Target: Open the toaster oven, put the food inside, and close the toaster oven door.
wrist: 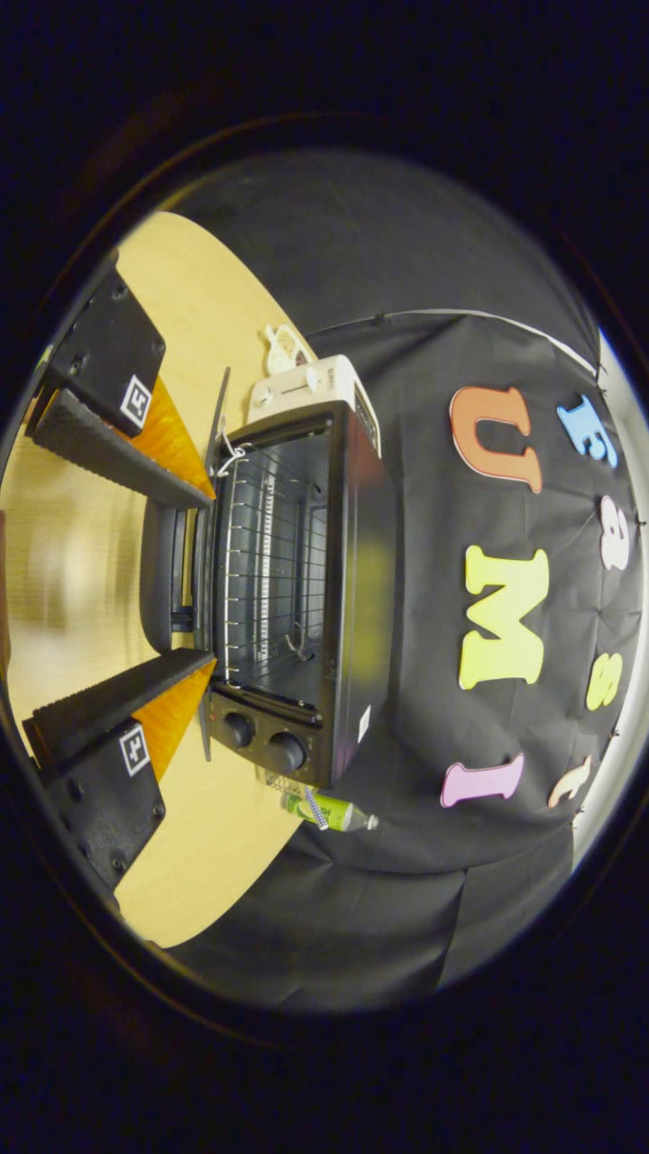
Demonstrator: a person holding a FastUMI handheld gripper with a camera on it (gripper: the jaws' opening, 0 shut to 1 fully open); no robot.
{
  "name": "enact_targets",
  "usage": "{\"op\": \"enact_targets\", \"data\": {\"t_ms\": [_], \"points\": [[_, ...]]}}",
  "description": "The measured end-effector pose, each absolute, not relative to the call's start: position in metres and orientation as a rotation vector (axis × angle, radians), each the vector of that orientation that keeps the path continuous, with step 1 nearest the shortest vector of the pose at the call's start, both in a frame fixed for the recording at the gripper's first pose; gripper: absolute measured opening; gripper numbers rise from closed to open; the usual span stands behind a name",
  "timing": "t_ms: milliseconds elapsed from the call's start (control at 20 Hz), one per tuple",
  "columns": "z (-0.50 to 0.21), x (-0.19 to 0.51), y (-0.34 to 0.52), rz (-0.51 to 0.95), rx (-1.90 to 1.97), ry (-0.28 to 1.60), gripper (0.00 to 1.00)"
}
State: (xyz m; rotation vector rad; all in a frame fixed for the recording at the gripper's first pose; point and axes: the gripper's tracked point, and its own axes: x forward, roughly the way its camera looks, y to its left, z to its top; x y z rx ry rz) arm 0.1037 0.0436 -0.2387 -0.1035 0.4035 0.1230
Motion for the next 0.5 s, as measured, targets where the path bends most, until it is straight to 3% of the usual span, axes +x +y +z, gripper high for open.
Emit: {"op": "enact_targets", "data": {"t_ms": [500], "points": [[-0.292,0.079,0.037,0.132,-0.091,0.466,0.99]]}}
